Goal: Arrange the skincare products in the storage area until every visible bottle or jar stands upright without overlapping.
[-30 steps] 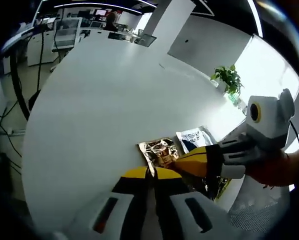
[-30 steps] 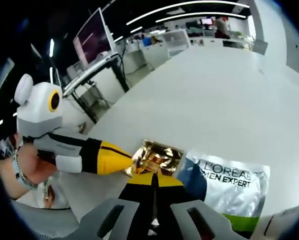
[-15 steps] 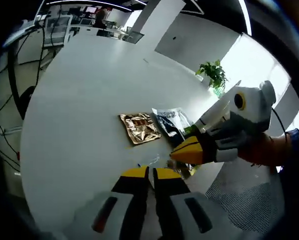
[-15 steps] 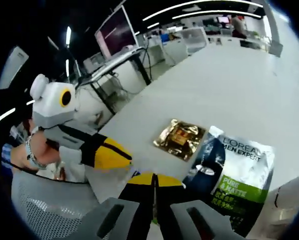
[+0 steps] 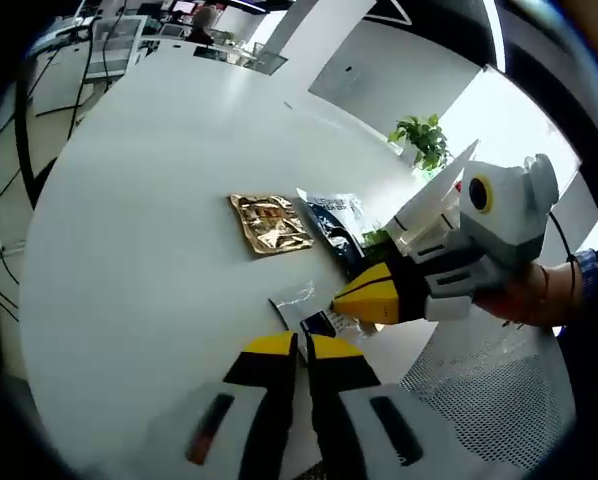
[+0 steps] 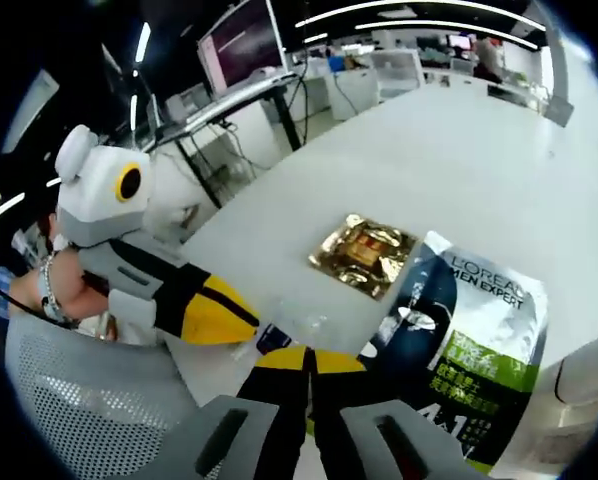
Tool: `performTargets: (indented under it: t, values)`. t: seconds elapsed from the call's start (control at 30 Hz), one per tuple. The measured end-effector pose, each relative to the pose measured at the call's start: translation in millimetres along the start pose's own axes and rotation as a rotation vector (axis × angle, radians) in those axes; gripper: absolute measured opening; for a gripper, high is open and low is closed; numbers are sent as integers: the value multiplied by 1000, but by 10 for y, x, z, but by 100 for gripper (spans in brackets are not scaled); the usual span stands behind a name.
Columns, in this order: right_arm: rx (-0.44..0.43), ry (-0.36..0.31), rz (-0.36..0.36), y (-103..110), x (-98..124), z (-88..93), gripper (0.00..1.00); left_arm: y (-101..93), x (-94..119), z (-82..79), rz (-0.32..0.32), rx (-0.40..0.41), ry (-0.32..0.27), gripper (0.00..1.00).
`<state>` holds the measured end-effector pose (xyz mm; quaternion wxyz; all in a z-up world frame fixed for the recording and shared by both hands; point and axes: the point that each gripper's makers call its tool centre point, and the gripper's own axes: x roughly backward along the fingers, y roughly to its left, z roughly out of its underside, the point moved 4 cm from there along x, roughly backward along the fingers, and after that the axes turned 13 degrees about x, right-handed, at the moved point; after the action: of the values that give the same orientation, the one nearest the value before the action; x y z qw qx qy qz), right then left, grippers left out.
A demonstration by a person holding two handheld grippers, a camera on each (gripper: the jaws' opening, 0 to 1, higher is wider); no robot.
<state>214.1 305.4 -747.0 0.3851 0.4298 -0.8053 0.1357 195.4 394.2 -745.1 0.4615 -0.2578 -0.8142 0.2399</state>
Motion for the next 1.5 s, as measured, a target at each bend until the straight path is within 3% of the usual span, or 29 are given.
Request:
performTargets:
  t: [0.1, 0.2, 0.4, 0.53, 0.77, 0.9, 0.97, 1.07, 1.13, 1.2, 1.23, 1.3, 1.37, 1.4, 1.47, 1.5]
  values:
    - [2, -1, -2, 14, 23, -15, 0, -2, 11, -15, -5, -4, -3, 0]
    - [14, -96, -15, 48, 110, -173, 0, -32, 133, -131, -37, -56, -64, 0]
    - [110, -198, -94, 170, 319, -307, 0, -134, 342, -299, -43, -82, -130, 0]
    - [153, -313, -130, 243, 624, -463, 0, -220, 461, -375, -62, -126, -198, 0]
    - [266, -414, -25, 150, 1232, -578, 0, -369, 809, -501, -158, -198, -359, 0]
    - [337, -418, 97, -32, 1550, -468, 0, -436, 979, -558, -232, -221, -443, 0]
    - [334, -401, 203, -186, 1746, -373, 0, -458, 1049, -580, -270, -232, -495, 0]
    - [310, -434, 367, -442, 2118, -218, 0, -515, 1124, -560, -328, -279, -556, 0]
    - [306, -440, 474, -605, 2323, -110, 0, -537, 1137, -540, -341, -288, -580, 4]
    - [279, -451, 636, -861, 2612, 79, 0, -553, 1142, -522, -355, -307, -612, 10]
    - [269, -457, 663, -911, 2658, 116, 0, -565, 1134, -511, -350, -307, -622, 14]
    - [207, -489, 748, -1093, 2824, 304, 17, -577, 1118, -493, -341, -281, -639, 24]
    - [104, -554, 759, -1204, 2912, 471, 38, -588, 1071, -465, -324, -239, -636, 35]
    - [76, -577, 765, -1244, 2928, 533, 48, -589, 1040, -451, -332, -244, -632, 41]
    - [19, -605, 845, -1386, 2964, 700, 70, -588, 1021, -430, -357, -270, -620, 46]
    - [-31, -611, 850, -1430, 2934, 784, 76, -586, 1025, -427, -369, -276, -617, 47]
